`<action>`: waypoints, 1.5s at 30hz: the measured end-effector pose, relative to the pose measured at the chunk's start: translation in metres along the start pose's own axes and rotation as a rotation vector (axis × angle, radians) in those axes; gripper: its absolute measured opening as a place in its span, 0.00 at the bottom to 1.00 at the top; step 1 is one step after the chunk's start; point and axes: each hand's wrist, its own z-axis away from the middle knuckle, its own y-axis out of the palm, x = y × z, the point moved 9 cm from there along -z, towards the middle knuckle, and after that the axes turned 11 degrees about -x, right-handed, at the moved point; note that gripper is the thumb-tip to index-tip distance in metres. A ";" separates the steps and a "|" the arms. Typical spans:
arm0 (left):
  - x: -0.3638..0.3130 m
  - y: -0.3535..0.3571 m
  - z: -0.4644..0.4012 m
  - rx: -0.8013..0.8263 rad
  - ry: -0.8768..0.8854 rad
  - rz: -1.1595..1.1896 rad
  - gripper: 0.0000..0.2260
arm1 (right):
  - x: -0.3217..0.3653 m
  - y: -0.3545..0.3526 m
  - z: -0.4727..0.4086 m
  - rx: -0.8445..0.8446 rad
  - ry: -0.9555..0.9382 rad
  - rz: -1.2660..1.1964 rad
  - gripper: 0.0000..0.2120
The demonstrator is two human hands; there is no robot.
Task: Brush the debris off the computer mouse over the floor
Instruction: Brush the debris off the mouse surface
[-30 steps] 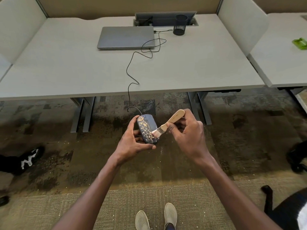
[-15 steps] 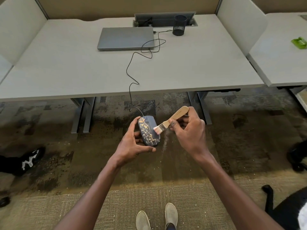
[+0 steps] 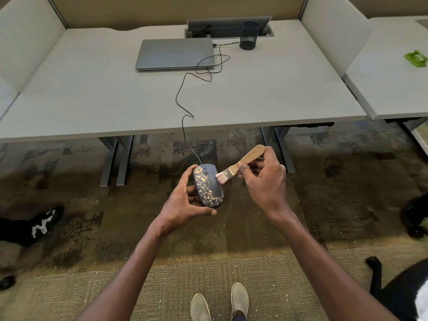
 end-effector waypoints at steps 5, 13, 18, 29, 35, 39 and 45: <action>-0.002 -0.001 0.002 0.003 0.002 0.002 0.60 | -0.006 -0.006 -0.002 -0.027 0.010 0.029 0.13; -0.006 -0.002 0.000 -0.026 -0.004 -0.013 0.62 | 0.008 -0.002 0.007 0.085 -0.093 -0.140 0.13; -0.012 -0.008 -0.004 -0.079 0.004 -0.017 0.61 | 0.002 -0.006 0.015 0.131 -0.128 -0.171 0.12; -0.029 -0.015 -0.011 -0.152 0.042 -0.118 0.58 | 0.018 -0.018 0.017 0.128 -0.223 -0.193 0.13; -0.031 -0.008 -0.012 -0.141 0.031 -0.132 0.58 | 0.047 -0.008 0.007 0.124 -0.362 -0.146 0.08; -0.034 -0.005 -0.012 -0.137 0.030 -0.124 0.58 | 0.052 0.000 0.008 0.147 -0.404 -0.112 0.06; -0.032 -0.005 -0.013 -0.131 0.026 -0.094 0.58 | 0.047 0.005 0.016 0.217 -0.409 -0.090 0.07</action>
